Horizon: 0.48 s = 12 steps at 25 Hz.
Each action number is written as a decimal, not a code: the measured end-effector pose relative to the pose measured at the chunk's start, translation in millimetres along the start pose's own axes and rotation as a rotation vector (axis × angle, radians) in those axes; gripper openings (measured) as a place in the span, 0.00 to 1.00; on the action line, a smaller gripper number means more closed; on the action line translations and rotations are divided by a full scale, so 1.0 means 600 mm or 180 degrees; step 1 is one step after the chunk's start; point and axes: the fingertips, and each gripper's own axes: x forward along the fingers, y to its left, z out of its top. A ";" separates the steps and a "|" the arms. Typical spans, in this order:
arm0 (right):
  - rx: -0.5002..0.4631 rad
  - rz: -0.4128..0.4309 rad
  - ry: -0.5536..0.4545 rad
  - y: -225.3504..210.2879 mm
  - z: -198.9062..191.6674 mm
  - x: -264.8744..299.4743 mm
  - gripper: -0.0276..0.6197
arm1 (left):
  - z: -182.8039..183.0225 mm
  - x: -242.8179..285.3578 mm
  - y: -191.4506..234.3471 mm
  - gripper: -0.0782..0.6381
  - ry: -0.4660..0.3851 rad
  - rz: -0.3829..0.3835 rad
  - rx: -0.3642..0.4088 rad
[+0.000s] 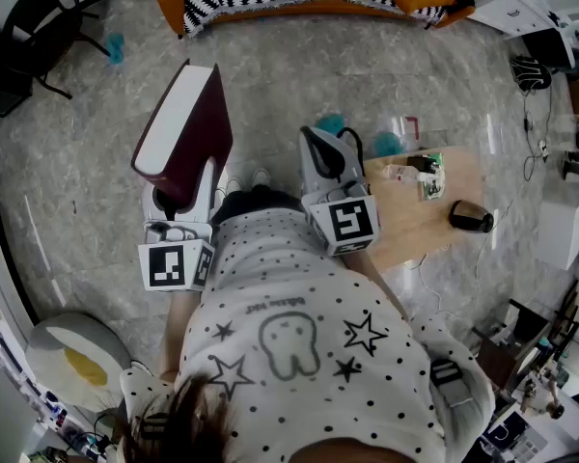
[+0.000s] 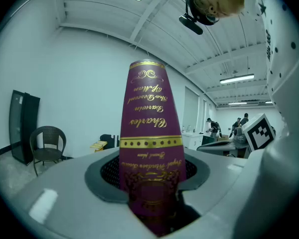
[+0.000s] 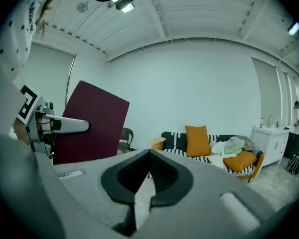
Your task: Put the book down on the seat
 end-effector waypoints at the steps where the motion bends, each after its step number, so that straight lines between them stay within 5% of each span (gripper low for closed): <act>1: 0.0000 0.0006 -0.0001 -0.001 -0.001 -0.002 0.05 | 0.000 0.000 -0.003 0.43 -0.0002 -0.0001 0.0011; 12: -0.0010 0.0056 -0.0024 -0.020 -0.013 -0.008 0.05 | 0.007 0.018 -0.016 0.43 -0.0118 0.0097 0.0041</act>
